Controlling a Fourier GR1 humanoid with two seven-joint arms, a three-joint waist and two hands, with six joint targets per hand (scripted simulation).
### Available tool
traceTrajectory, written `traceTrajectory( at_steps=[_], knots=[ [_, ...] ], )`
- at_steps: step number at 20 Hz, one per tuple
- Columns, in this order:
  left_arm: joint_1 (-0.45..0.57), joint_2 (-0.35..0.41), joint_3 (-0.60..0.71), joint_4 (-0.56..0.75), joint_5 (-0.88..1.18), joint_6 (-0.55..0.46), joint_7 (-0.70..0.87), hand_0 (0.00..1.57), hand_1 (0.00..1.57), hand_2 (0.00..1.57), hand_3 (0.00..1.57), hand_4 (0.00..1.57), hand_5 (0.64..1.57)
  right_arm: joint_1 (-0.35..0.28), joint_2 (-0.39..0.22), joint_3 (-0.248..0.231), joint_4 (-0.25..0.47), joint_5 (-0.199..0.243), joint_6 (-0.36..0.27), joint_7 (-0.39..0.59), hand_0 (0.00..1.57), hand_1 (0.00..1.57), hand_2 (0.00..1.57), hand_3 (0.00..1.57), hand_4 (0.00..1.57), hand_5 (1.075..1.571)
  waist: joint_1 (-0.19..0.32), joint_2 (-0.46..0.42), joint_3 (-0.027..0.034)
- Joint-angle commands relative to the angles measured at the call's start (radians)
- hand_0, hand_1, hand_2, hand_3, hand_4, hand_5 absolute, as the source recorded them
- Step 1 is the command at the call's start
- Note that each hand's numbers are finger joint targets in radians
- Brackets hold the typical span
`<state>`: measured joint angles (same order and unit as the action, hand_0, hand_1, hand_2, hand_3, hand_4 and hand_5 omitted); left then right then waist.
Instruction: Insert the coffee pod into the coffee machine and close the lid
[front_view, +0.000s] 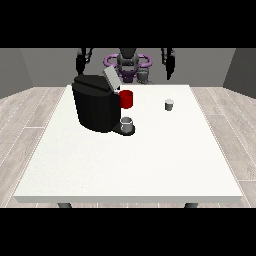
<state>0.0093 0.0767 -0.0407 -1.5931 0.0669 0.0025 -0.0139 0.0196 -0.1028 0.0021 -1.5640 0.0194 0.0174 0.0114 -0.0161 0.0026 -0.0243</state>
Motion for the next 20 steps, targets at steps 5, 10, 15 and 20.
traceTrajectory(
  at_steps=[5,10,15,20],
  knots=[
    [0.099,0.06,0.039,0.013,0.047,-0.135,-0.167,0.0,0.0,0.0,0.0,0.27,1.571,0.019,0.031,-0.015,0.026,-0.016,-0.013,0.008,0.0,0.0,0.0,0.0,0.13,1.571,0.059,-0.04,0.0241],
    [0.089,0.104,0.063,0.003,0.011,-0.142,-0.194,0.0,0.0,0.0,0.0,0.24,1.571,-0.014,0.065,-0.132,0.026,-0.041,-0.134,-0.104,0.0,0.0,0.0,0.0,0.09,1.571,0.039,-0.039,0.0243],
    [0.075,0.181,0.073,-0.017,-0.064,-0.158,-0.146,0.0,0.0,0.0,0.0,0.0,1.571,0.047,0.047,-0.13,0.044,-0.068,-0.077,-0.153,0.0,0.0,0.0,0.0,0.22,1.571,0.011,-0.043,0.0246],
    [-0.096,0.245,0.146,0.105,-0.068,-0.158,-0.021,0.0,0.0,0.0,0.0,0.0,1.571,-0.025,0.093,-0.042,-0.019,-0.028,-0.111,-0.069,0.0,0.0,0.0,0.0,0.13,1.571,-0.059,0.012,0.0242]
  ],
)
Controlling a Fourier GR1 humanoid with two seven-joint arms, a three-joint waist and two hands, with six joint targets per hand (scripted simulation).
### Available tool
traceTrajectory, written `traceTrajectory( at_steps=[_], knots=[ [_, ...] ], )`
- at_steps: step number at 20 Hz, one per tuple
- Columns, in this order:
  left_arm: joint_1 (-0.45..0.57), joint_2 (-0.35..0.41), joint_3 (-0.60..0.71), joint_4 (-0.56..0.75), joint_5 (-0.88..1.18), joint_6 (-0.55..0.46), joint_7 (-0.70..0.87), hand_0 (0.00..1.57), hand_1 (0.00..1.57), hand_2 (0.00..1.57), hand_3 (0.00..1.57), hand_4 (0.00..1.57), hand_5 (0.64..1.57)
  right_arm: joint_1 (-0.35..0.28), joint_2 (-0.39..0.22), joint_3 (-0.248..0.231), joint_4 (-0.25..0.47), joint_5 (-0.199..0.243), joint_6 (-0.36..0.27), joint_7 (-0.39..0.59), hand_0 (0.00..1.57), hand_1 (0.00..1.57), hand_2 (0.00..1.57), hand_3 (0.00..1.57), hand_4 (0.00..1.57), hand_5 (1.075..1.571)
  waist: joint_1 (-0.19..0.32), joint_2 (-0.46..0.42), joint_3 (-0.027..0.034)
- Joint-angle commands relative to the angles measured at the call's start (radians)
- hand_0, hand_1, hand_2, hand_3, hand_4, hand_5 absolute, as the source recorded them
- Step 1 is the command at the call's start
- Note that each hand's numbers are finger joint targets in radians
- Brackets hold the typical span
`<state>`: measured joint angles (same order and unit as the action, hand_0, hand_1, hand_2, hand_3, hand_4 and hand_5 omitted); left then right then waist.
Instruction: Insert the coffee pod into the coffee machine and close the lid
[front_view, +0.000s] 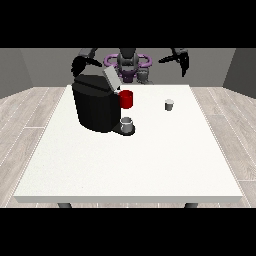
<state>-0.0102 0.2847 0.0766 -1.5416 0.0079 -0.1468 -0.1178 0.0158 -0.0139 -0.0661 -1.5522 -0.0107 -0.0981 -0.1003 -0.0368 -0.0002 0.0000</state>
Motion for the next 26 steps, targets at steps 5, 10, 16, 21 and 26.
traceTrajectory(
  at_steps=[5,10,16,21,26],
  knots=[
    [-0.157,0.094,0.098,0.235,0.003,-0.065,0.022,0.0,0.0,0.0,0.0,0.0,1.571,-0.075,-0.024,0.002,-0.031,-0.03,0.038,0.02,0.0,0.0,0.0,0.0,0.12,1.571,-0.067,0.097,-0.0004],
    [-0.278,0.109,0.109,0.395,-0.046,-0.052,0.005,0.0,0.0,0.0,0.0,0.0,1.571,-0.115,0.013,0.078,-0.044,-0.018,-0.018,0.049,0.0,0.0,0.0,0.0,0.26,1.571,-0.099,0.14,-0.0005],
    [-0.337,0.148,0.12,0.554,-0.097,-0.067,-0.041,0.0,0.0,0.0,0.0,0.0,1.571,-0.162,0.005,0.049,-0.003,0.015,-0.052,0.085,0.0,0.0,0.0,0.0,0.4,1.571,-0.081,0.171,-0.0005],
    [-0.363,0.129,0.068,0.617,-0.19,-0.025,-0.095,0.0,0.0,0.0,0.0,0.0,1.571,-0.2,-0.042,-0.011,0.086,-0.016,-0.012,0.022,0.0,0.0,0.0,0.0,0.39,1.571,-0.074,0.206,-0.0003],
    [-0.38,0.071,-0.015,0.629,-0.295,0.034,-0.043,0.0,0.0,0.46,0.0,0.0,1.571,-0.183,-0.022,0.023,0.149,0.033,-0.048,0.056,0.0,0.0,0.0,0.0,0.42,1.571,-0.064,0.141,-0.0001]
  ],
)
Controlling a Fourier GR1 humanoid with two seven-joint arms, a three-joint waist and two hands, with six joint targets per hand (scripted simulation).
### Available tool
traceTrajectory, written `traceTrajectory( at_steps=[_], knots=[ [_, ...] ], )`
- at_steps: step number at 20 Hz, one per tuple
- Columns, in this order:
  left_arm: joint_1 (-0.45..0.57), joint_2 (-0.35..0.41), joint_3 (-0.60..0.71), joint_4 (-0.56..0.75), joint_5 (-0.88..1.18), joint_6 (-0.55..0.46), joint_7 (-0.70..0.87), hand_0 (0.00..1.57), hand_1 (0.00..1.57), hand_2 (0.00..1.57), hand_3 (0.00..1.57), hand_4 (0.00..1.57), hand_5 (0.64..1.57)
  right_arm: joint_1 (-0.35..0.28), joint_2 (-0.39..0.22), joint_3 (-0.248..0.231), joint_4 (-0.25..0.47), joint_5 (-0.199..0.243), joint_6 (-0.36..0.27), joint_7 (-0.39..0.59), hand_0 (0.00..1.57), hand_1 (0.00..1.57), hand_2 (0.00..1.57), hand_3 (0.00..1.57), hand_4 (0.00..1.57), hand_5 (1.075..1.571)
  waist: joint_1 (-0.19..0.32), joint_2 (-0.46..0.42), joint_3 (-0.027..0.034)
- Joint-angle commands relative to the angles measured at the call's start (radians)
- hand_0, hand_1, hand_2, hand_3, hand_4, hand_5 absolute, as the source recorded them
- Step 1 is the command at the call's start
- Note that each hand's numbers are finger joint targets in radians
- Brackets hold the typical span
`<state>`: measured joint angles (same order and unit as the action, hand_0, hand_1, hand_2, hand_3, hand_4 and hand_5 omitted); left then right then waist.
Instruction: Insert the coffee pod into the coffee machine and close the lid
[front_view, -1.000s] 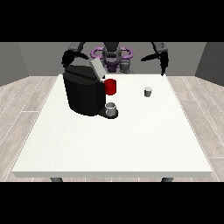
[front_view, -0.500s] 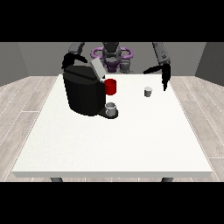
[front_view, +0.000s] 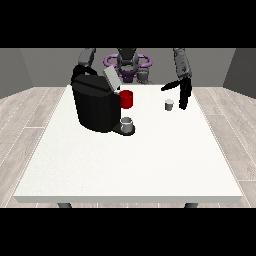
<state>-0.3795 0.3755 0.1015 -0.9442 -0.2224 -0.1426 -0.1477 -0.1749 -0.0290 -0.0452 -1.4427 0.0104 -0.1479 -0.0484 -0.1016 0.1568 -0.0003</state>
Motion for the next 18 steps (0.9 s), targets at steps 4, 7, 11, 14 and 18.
traceTrajectory(
  at_steps=[4,7,11,14,18],
  knots=[
    [-0.038,-0.002,-0.013,0.124,-0.086,0.036,-0.03,0.65,0.65,0.72,0.35,0.0,1.571,-0.023,-0.029,-0.041,0.086,-0.002,0.002,-0.037,0.0,0.0,0.0,0.0,0.36,1.571,0.014,0.0,0.0002],
    [-0.076,-0.02,-0.032,0.155,-0.126,0.044,0.007,0.76,0.76,0.82,0.51,0.0,1.571,-0.055,-0.008,-0.03,0.098,-0.002,-0.02,0.01,0.0,0.0,0.0,0.0,0.39,1.571,0.015,-0.033,0.0002],
    [-0.069,0.049,-0.029,0.243,-0.186,0.079,-0.048,0.58,0.58,0.72,0.47,0.0,1.571,0.005,-0.003,0.035,0.008,0.015,0.012,0.04,0.0,0.0,0.0,0.0,0.47,1.571,-0.047,-0.018,-0.0002],
    [-0.06,0.019,-0.078,0.233,-0.246,0.111,-0.082,0.54,0.54,0.69,0.44,0.0,1.571,-0.039,-0.013,-0.03,0.072,-0.012,-0.01,0.004,0.0,0.0,0.0,0.0,0.48,1.571,-0.003,-0.014,0.0001],
    [-0.09,0.013,-0.079,0.264,-0.29,0.158,-0.082,0.67,0.67,0.81,0.55,0.0,1.571,-0.02,0.023,0.015,0.071,0.023,-0.041,0.023,0.0,0.0,0.0,0.0,0.49,1.571,-0.002,-0.04,0.0001]
  ],
)
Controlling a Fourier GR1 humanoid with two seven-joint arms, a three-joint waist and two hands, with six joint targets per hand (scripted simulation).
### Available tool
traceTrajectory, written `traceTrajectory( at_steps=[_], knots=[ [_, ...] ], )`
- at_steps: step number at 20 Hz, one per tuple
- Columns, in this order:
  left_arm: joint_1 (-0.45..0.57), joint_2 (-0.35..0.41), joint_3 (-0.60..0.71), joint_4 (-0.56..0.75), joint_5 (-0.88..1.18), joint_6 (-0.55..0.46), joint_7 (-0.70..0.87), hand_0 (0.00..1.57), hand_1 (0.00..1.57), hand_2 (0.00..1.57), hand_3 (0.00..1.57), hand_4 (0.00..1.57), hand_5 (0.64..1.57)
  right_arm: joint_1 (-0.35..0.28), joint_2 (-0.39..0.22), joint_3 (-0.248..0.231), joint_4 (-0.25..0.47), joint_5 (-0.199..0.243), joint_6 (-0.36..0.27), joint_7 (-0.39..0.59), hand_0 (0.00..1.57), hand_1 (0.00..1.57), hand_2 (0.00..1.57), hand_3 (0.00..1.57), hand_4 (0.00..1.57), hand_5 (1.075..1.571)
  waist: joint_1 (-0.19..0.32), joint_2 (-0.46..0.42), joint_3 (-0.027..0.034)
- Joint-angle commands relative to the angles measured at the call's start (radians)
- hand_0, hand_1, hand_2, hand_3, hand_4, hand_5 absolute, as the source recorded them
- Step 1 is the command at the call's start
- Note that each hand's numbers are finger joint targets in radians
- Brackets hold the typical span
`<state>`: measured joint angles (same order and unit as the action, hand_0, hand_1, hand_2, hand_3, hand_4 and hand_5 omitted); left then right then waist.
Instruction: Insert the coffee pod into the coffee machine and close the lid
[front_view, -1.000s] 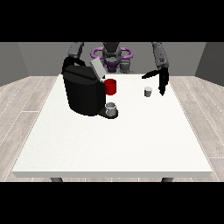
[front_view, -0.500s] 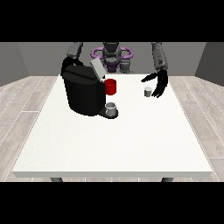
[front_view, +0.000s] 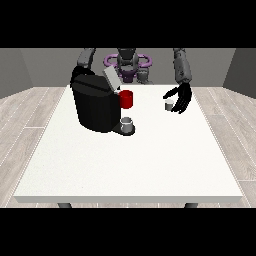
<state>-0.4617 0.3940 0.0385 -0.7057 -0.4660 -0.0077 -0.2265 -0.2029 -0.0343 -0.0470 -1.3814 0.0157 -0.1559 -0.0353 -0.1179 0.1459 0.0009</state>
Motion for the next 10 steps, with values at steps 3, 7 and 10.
traceTrajectory(
  at_steps=[3,7,10],
  knots=[
    [-0.045,0.002,0.024,0.062,-0.046,0.097,-0.063,0.72,0.72,0.86,0.65,0.23,1.571,0.012,-0.016,-0.017,0.022,-0.038,0.04,-0.048,0.0,0.0,0.0,0.0,0.51,1.571,-0.016,0.025,-0.0012],
    [-0.052,-0.004,0.026,0.09,-0.067,0.107,-0.076,0.82,0.82,0.97,0.74,0.39,1.571,0.004,0.002,-0.033,0.032,-0.057,0.022,-0.055,0.0,0.0,0.0,0.0,0.51,1.571,0.004,-0.003,-0.001],
    [-0.016,-0.055,-0.011,0.099,-0.127,0.22,-0.082,0.97,0.97,1.09,0.86,0.32,1.571,0.056,-0.011,-0.016,0.012,-0.05,0.046,-0.062,0.0,0.0,0.0,0.0,0.52,1.571,-0.024,-0.01,-0.0011]
  ],
)
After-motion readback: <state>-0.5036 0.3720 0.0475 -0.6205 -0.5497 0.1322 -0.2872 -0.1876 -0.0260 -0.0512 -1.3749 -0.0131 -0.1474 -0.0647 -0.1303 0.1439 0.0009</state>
